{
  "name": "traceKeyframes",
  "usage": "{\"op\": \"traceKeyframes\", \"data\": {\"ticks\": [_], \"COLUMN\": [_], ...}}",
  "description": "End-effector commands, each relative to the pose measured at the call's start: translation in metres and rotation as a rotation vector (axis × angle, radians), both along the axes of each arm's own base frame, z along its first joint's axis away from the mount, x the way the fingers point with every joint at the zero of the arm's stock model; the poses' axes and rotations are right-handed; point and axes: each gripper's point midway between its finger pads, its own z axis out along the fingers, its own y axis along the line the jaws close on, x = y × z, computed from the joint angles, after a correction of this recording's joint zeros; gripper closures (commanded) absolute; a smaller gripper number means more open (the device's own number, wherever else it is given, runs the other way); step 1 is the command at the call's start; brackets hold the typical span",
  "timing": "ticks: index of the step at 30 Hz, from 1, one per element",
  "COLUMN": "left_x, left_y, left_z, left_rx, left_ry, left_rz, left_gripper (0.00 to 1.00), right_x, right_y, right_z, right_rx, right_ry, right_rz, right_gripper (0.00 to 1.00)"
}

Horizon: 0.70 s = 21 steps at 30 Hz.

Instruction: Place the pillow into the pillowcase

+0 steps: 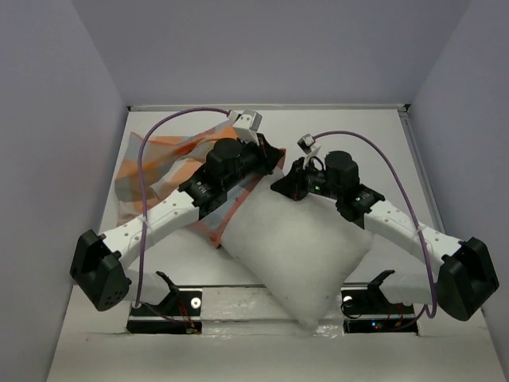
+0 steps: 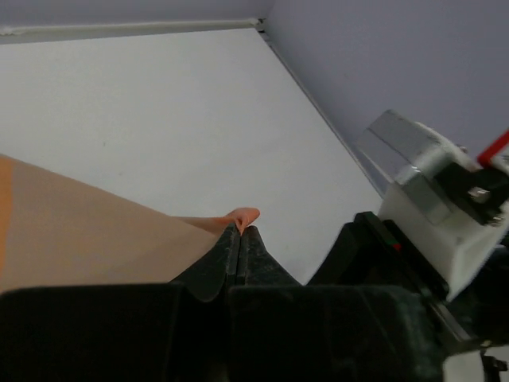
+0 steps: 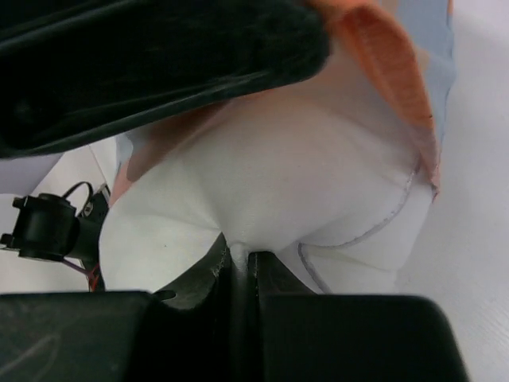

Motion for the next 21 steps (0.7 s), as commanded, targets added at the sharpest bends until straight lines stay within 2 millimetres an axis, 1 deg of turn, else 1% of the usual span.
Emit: {"op": "traceKeyframes", "data": {"ticks": [1, 2, 3, 4, 5, 6, 7, 8, 9, 10, 11, 12, 13, 14, 15, 16, 17, 18, 19, 20, 21], "left_x": [-0.082, -0.092, -0.101, -0.116, -0.124, -0.130, -0.136, -0.139, -0.139, -0.137, -0.134, -0.129, -0.123, -0.115, -0.104, -0.096, -0.088, -0.074, -0.067, -0.065, -0.069], "left_y": [-0.028, -0.027, -0.030, -0.035, -0.035, -0.036, -0.035, -0.035, -0.035, -0.034, -0.033, -0.031, -0.028, -0.025, -0.020, -0.019, -0.016, -0.009, -0.009, -0.015, -0.021], "left_z": [0.109, 0.118, 0.121, 0.124, 0.129, 0.131, 0.134, 0.133, 0.129, 0.127, 0.124, 0.116, 0.112, 0.104, 0.101, 0.096, 0.095, 0.097, 0.097, 0.093, 0.098], "left_rx": [-0.326, -0.358, -0.378, -0.397, -0.419, -0.432, -0.448, -0.456, -0.452, -0.445, -0.431, -0.398, -0.372, -0.353, -0.347, -0.332, -0.325, -0.322, -0.318, -0.321, -0.335], "left_ry": [-0.129, -0.122, -0.118, -0.109, -0.099, -0.089, -0.076, -0.062, -0.038, -0.032, -0.029, -0.018, -0.031, -0.025, -0.031, -0.029, -0.033, -0.041, -0.040, -0.025, -0.024], "left_rz": [-0.240, -0.250, -0.268, -0.301, -0.312, -0.325, -0.334, -0.340, -0.341, -0.324, -0.305, -0.272, -0.243, -0.206, -0.180, -0.171, -0.151, -0.115, -0.105, -0.121, -0.146], "left_gripper": [1.00, 1.00, 1.00, 1.00, 1.00, 1.00, 1.00, 1.00, 1.00, 1.00, 1.00, 1.00, 1.00, 1.00, 1.00, 1.00, 1.00, 1.00, 1.00, 1.00, 1.00], "right_x": [0.013, 0.025, 0.043, 0.053, 0.068, 0.089, 0.101, 0.111, 0.119, 0.134, 0.135, 0.133, 0.121, 0.102, 0.089, 0.073, 0.040, 0.026, 0.014, 0.008, 0.007], "right_y": [0.025, 0.024, 0.020, 0.018, 0.012, 0.002, -0.005, -0.012, -0.016, -0.023, -0.021, -0.020, -0.017, -0.011, -0.011, -0.011, -0.004, -0.001, 0.002, 0.000, -0.009], "right_z": [0.101, 0.107, 0.096, 0.092, 0.092, 0.074, 0.072, 0.065, 0.060, 0.044, 0.041, 0.040, 0.031, 0.051, 0.057, 0.052, 0.083, 0.092, 0.099, 0.103, 0.119], "right_rx": [0.230, 0.243, 0.233, 0.234, 0.248, 0.242, 0.259, 0.269, 0.292, 0.289, 0.294, 0.295, 0.293, 0.325, 0.324, 0.315, 0.355, 0.337, 0.323, 0.294, 0.317], "right_ry": [-0.258, -0.270, -0.238, -0.231, -0.239, -0.190, -0.187, -0.170, -0.131, -0.102, -0.087, -0.087, -0.074, -0.123, -0.143, -0.136, -0.197, -0.243, -0.265, -0.262, -0.287], "right_rz": [0.029, -0.022, -0.072, -0.107, -0.166, -0.219, -0.247, -0.271, -0.284, -0.307, -0.302, -0.289, -0.263, -0.224, -0.208, -0.192, -0.129, -0.100, -0.087, -0.096, -0.138], "right_gripper": [1.00, 1.00, 1.00, 1.00, 1.00, 1.00, 1.00, 1.00, 1.00, 1.00, 1.00, 1.00, 1.00, 1.00, 1.00, 1.00, 1.00, 1.00, 1.00, 1.00, 1.00]}}
